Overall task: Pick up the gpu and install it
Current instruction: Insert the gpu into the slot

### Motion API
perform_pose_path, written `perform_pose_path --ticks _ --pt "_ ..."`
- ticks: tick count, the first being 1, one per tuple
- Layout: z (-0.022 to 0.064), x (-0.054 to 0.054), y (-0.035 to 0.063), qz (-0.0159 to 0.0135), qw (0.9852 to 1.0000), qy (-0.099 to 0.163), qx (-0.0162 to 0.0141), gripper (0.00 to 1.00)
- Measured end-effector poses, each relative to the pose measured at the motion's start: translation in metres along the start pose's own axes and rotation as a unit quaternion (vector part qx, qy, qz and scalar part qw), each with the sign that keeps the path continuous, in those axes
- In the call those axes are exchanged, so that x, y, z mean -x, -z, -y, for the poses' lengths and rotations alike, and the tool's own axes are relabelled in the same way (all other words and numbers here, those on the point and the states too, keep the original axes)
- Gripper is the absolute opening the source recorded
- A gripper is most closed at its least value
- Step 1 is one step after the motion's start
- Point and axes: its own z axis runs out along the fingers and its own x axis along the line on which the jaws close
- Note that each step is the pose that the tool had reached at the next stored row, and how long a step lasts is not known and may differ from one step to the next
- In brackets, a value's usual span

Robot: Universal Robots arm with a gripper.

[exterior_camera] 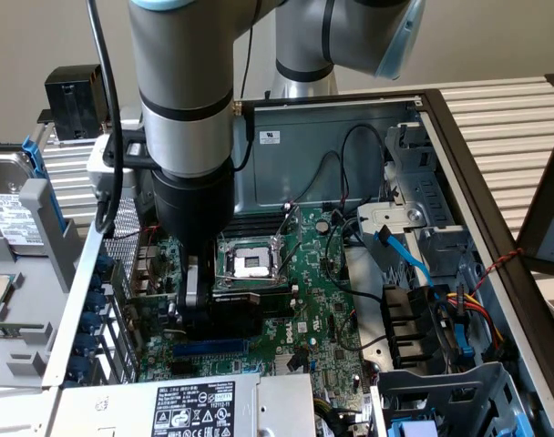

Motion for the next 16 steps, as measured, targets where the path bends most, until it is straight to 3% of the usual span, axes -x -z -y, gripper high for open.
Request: perform_pose_path --ticks 16 --pt "0.0002 -0.0035 -0.0007 0.0002 1.0 0.0 0.0002 0.27"
